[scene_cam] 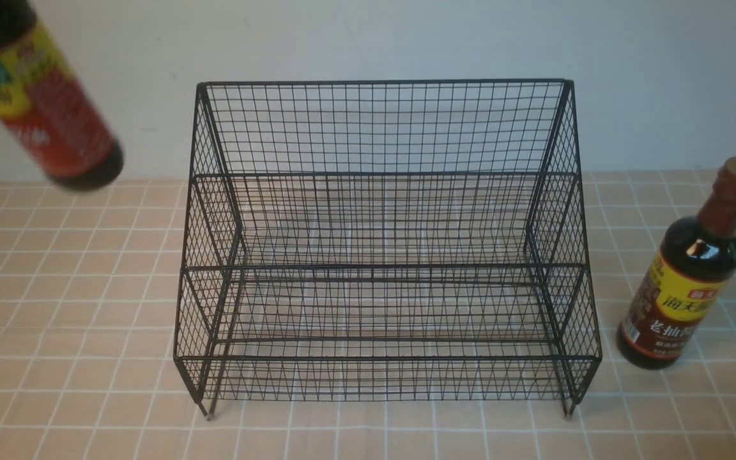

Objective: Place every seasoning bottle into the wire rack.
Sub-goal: Use the left arm to put the condiment bottle back on the shelf, then use the right arm to grab the condiment bottle closest to it

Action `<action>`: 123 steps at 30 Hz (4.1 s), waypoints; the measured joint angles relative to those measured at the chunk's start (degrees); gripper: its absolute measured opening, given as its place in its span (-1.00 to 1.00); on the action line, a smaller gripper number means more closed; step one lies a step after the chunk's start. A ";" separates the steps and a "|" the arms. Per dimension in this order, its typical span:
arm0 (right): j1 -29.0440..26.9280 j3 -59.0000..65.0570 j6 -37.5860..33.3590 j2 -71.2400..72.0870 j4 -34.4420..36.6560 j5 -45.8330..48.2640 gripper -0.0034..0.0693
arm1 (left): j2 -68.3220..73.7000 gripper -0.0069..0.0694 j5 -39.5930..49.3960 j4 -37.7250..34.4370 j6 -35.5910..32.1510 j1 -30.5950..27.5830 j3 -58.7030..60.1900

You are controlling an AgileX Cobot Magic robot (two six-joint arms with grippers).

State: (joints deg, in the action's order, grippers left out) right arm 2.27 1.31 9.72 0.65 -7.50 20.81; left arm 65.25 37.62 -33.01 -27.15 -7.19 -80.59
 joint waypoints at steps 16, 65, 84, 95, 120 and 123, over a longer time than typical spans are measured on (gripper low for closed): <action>0.00 0.00 0.00 0.00 0.00 0.00 -0.94 | 7.93 -0.14 0.65 -11.83 -7.98 16.75 -0.82; 0.00 0.00 0.05 0.00 0.00 0.00 -0.94 | 21.25 0.13 8.84 2.28 -6.97 19.42 -0.82; 0.00 0.00 0.05 0.00 0.00 0.00 -0.94 | -10.97 -0.83 14.97 20.89 16.71 19.42 1.41; 0.00 0.00 0.05 0.00 0.00 0.00 -0.94 | -41.30 -0.84 1.24 21.02 22.77 19.42 34.13; 0.00 0.00 0.05 0.00 0.00 0.00 -0.94 | -65.82 -0.84 -10.34 30.40 23.30 15.74 63.24; 0.00 0.00 0.05 0.00 -0.04 0.00 -0.94 | -66.01 -0.84 -13.95 30.66 23.30 12.77 69.28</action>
State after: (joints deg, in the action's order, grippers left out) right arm 2.27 1.31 9.77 0.65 -7.55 20.81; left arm -0.76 23.67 -2.35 -3.86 5.58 -11.31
